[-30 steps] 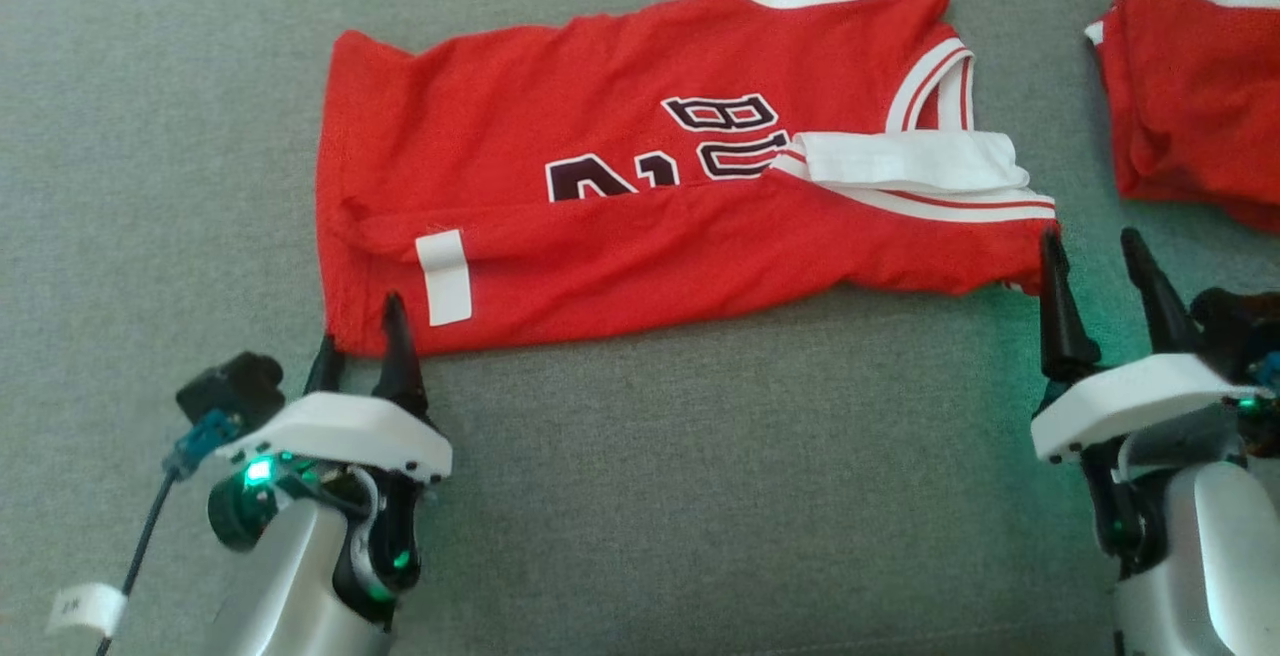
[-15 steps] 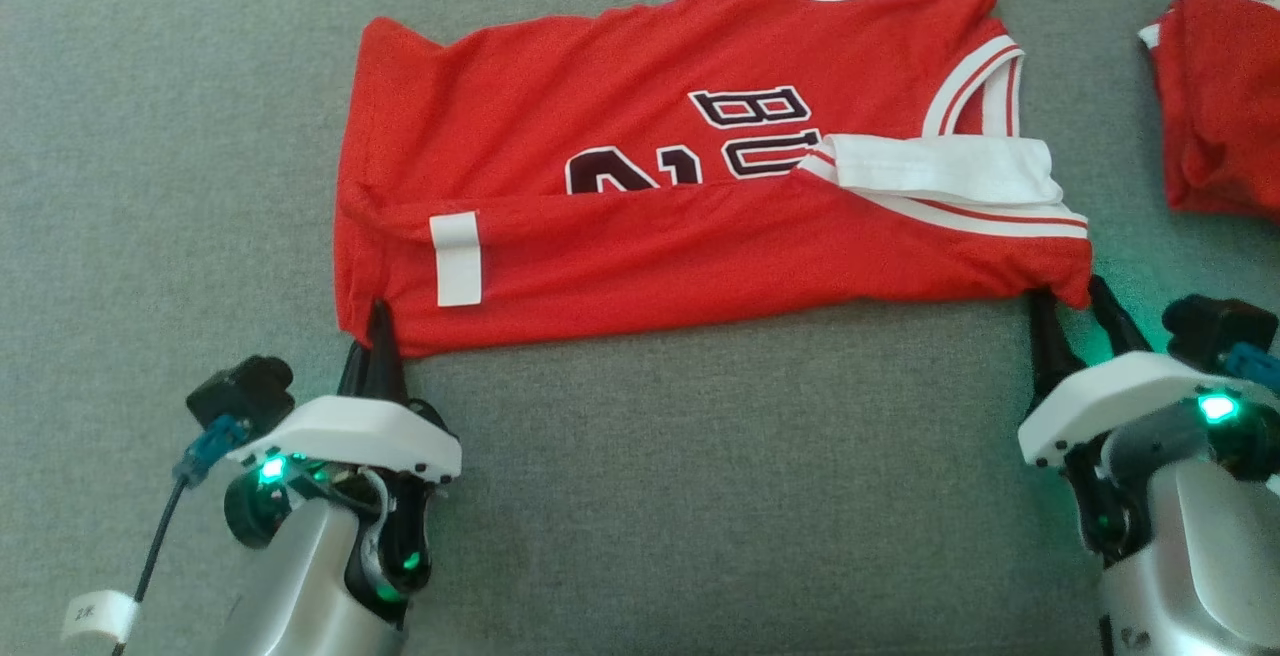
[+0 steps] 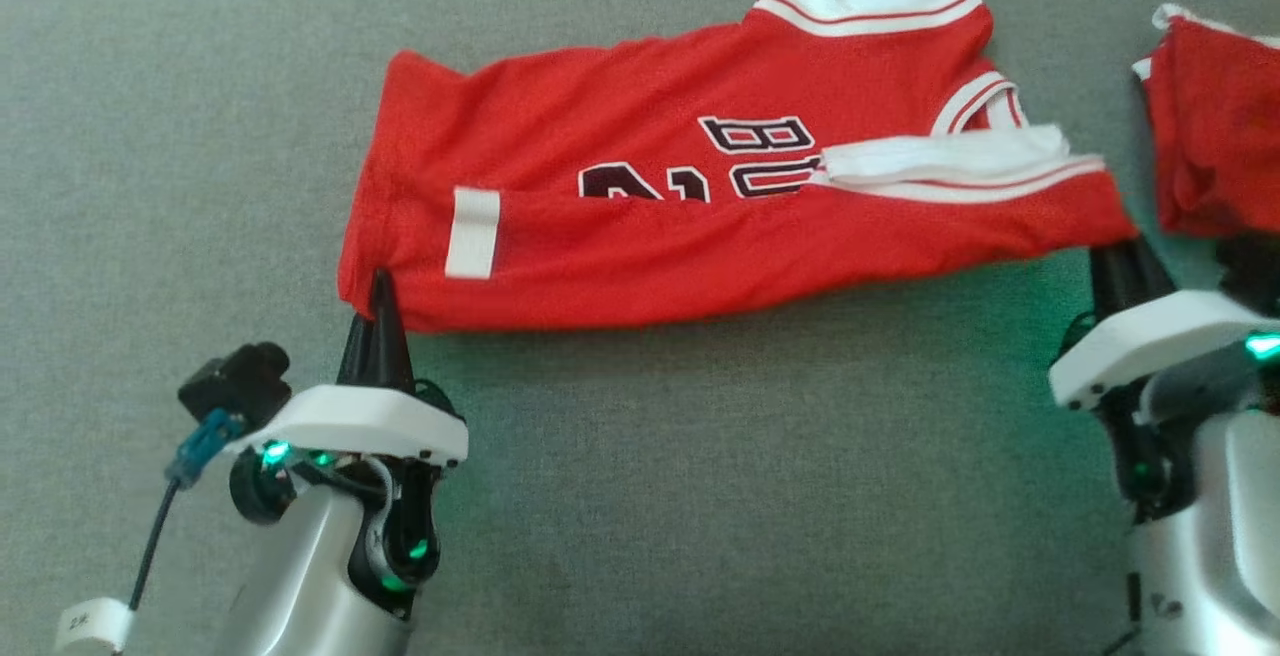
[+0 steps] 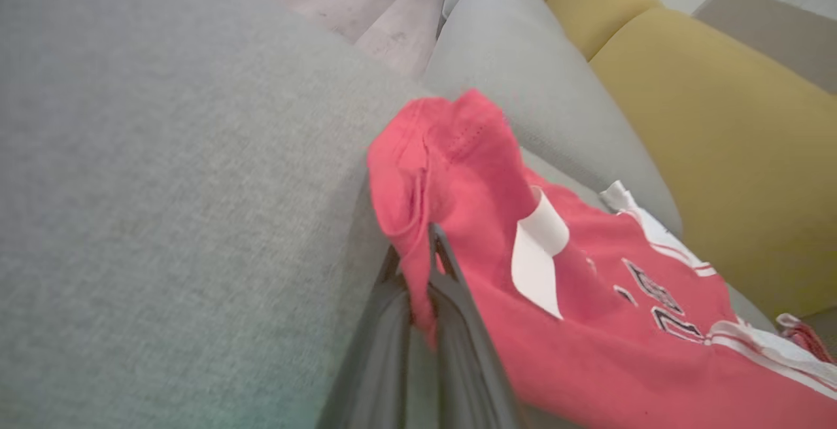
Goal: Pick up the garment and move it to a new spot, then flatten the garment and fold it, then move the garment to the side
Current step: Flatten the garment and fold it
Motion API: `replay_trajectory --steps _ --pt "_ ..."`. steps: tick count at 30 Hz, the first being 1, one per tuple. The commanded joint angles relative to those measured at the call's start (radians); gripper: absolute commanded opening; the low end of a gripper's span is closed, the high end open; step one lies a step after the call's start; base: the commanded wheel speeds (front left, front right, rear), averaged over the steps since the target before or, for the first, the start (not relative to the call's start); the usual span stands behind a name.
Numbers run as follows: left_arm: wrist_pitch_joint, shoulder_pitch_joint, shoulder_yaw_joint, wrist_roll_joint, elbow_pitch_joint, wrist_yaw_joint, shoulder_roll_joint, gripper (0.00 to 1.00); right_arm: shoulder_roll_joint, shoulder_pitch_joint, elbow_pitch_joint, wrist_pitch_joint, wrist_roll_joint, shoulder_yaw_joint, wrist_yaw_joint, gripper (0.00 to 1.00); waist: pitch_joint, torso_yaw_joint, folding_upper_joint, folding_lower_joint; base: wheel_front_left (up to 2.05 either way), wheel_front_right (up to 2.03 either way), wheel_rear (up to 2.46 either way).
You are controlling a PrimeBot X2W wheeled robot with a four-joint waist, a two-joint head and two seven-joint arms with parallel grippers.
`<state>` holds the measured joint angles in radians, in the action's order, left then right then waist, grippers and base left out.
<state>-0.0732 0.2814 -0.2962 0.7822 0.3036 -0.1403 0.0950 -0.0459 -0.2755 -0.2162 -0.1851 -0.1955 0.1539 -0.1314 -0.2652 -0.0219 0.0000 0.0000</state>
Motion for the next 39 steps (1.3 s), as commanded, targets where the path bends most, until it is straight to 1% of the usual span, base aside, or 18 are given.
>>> replay_trajectory --steps 1,6,10,15,21,22,23,24,25,26,29,33,36,39 --pt "-0.010 0.002 0.024 -0.004 -0.060 0.002 0.026 0.00 -0.004 0.000 0.083 -0.023 0.006 -0.009 0.001 0.00 0.016 -0.001 0.0000 0.0000 0.00 0.00 0.00" --pt "0.009 -0.095 0.007 0.000 -0.169 -0.013 0.035 0.00 -0.004 0.103 0.221 -0.117 0.034 0.015 0.001 0.00 0.038 -0.005 0.0000 0.0000 0.00 0.00 0.00" --pt "0.027 -0.192 -0.009 0.010 -0.218 -0.030 0.039 0.00 -0.004 0.205 0.282 -0.165 0.025 0.037 0.001 0.00 0.044 -0.013 0.0000 0.0000 0.00 0.00 0.00" --pt "0.026 -0.269 -0.016 0.026 -0.216 -0.042 0.031 0.00 -0.004 0.299 0.310 -0.177 0.004 0.056 0.001 0.00 0.045 -0.018 0.0000 0.0000 0.00 0.00 0.00" --pt "0.024 -0.279 -0.019 0.035 -0.141 -0.046 0.023 0.00 -0.004 0.338 0.271 -0.152 -0.012 0.044 0.001 0.00 0.054 -0.009 0.0000 0.0000 0.00 0.00 0.00" --pt "0.023 -0.277 -0.020 0.033 -0.127 -0.047 0.024 0.07 -0.004 0.339 0.261 -0.144 -0.012 0.040 0.001 0.23 0.056 -0.007 0.0000 0.0000 0.00 0.00 0.00" --pt "0.023 -0.277 -0.020 0.033 -0.127 -0.047 0.024 0.07 -0.004 0.339 0.261 -0.144 -0.012 0.040 0.001 0.23 0.056 -0.007 0.0000 0.0000 0.00 0.00 0.00" --pt "0.020 -0.275 -0.022 0.029 -0.115 -0.046 0.026 0.31 -0.004 0.340 0.250 -0.136 -0.013 0.037 0.001 0.40 0.058 -0.004 0.0000 0.0000 0.00 0.00 0.00" --pt "0.016 -0.273 -0.022 0.027 -0.106 -0.045 0.027 0.90 -0.004 0.340 0.241 -0.126 -0.015 0.035 0.001 1.00 0.060 -0.002 0.0000 0.0000 0.00 0.00 0.00" --pt "0.011 -0.271 -0.022 0.026 -0.099 -0.044 0.027 1.00 -0.004 0.340 0.231 -0.117 -0.015 0.033 0.001 1.00 0.062 0.001 0.0000 0.0000 0.00 0.00 0.00" --pt "-0.008 -0.263 -0.016 0.016 -0.100 -0.043 0.035 1.00 -0.004 0.338 0.215 -0.092 -0.013 0.036 0.001 1.00 0.069 0.004 0.0000 0.0000 0.00 0.00 0.00" --pt "-0.025 -0.239 0.000 -0.008 -0.143 -0.053 0.068 1.00 -0.004 0.327 0.231 -0.069 -0.003 0.048 0.001 1.00 0.079 0.007 0.0000 0.0000 0.00 0.00 0.00" --pt "-0.013 -0.199 0.014 -0.031 -0.201 -0.058 0.115 1.00 -0.004 0.308 0.265 -0.062 0.006 0.054 0.001 1.00 0.077 0.007 0.0000 0.0000 0.00 0.00 0.00" --pt "0.031 -0.128 0.025 -0.062 -0.264 -0.061 0.181 1.00 -0.004 0.273 0.311 -0.066 0.017 0.048 0.001 1.00 0.063 0.009 0.0000 0.0000 0.00 0.00 0.00"
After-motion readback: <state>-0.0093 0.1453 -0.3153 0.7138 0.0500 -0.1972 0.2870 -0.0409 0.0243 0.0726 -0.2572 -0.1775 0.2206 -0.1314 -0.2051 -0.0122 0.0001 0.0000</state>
